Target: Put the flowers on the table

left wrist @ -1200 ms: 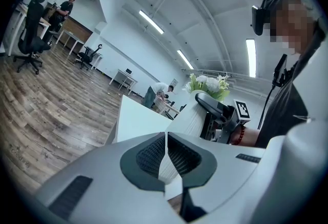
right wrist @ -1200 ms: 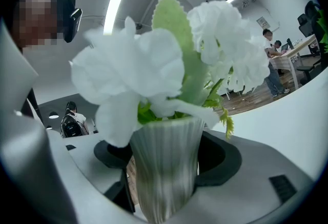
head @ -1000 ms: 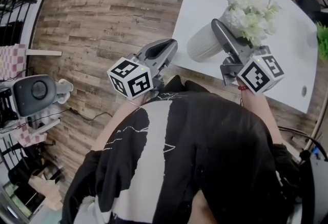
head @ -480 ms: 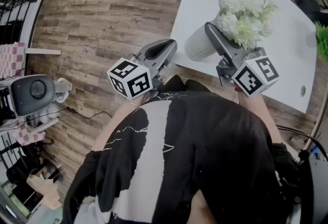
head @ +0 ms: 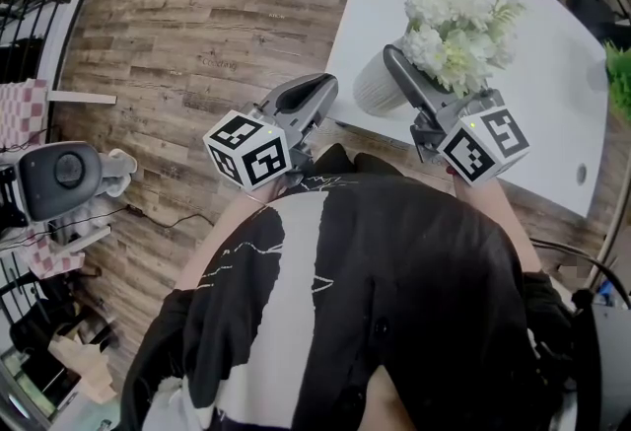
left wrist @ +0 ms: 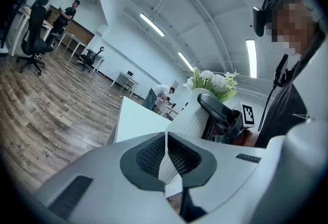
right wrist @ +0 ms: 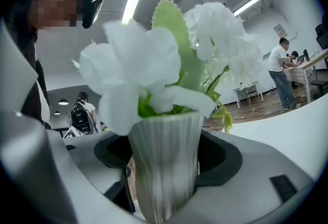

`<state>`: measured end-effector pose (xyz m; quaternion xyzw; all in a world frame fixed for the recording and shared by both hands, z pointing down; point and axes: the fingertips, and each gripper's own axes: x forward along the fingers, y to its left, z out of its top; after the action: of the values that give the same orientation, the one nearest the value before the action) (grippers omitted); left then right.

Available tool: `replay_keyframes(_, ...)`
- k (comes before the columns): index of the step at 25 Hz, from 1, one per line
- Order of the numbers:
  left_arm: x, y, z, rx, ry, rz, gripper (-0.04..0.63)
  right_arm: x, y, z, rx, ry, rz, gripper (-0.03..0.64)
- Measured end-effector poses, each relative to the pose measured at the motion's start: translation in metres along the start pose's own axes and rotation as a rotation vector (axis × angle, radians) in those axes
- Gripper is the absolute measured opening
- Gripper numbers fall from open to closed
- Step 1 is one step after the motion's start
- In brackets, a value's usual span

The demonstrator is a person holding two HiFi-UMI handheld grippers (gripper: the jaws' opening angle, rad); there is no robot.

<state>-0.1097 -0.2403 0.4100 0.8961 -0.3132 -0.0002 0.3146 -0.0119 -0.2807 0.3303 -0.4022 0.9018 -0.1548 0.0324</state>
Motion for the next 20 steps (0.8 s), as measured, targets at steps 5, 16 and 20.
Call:
replay_keyframes(5, -0.007, 0.001, -0.002, 0.002, -0.002, -0.004, 0.026, 0.002, 0.002, -0.001, 0.059, -0.018, -0.011, 0.357)
replay_keyframes(16, -0.009, 0.001, 0.0, -0.001, -0.004, 0.001, 0.026, 0.001, 0.004, -0.002, -0.032, 0.012, -0.008, 0.348)
replay_keyframes(20, -0.011, 0.002, 0.0, -0.001, -0.006, 0.0, 0.026, 0.001, 0.003, -0.002, -0.026, 0.008, -0.016, 0.348)
